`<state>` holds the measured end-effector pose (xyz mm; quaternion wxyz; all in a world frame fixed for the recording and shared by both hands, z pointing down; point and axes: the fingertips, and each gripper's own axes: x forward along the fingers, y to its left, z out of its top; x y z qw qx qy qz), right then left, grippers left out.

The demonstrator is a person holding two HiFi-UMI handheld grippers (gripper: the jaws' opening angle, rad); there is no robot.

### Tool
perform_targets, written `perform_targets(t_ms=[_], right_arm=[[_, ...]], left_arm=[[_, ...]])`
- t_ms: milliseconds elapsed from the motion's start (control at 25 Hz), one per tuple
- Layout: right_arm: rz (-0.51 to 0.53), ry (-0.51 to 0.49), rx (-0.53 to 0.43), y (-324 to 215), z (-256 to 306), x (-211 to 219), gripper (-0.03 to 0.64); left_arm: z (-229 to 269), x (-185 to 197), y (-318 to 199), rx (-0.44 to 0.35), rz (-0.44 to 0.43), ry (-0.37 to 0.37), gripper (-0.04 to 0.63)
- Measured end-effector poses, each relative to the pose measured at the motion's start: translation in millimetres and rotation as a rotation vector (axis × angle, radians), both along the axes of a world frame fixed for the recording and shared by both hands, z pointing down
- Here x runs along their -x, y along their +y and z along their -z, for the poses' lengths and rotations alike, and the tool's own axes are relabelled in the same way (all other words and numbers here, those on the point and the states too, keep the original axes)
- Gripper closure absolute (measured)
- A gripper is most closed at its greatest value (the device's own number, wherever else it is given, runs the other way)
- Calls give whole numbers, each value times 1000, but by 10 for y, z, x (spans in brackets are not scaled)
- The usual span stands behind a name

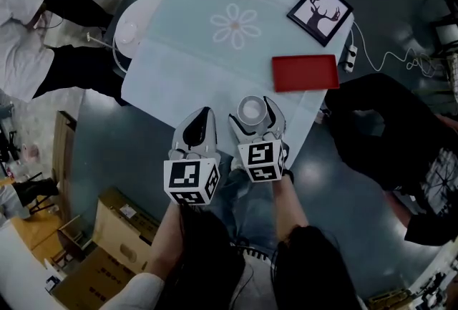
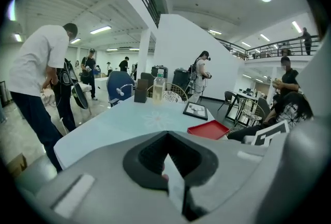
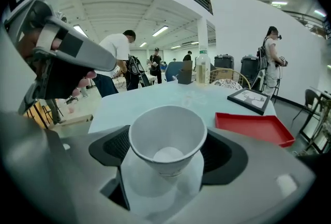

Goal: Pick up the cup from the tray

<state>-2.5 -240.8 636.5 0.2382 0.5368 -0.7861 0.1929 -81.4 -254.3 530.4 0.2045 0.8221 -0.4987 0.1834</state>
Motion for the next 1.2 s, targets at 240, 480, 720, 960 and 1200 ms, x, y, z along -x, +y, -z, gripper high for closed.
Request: perform_targets(t_ms=[240, 480, 720, 960, 1200], right_arm=[[-27, -21, -61, -41, 283, -27, 172], [-36, -51, -132, -7, 798, -24, 167], [-32, -64, -172, 245, 1358, 53, 178], [-88, -84, -216, 548, 1881, 162, 249], [-161, -81, -279, 762, 2278, 146, 436]], left_arm=[[54, 7, 59, -5, -5, 9, 595], [255, -4, 69, -41, -16, 45, 595], [613, -205, 235, -149, -158, -4, 595], [978, -76, 517, -144, -144, 87, 595], [1273, -17, 736, -179, -170, 130, 595]])
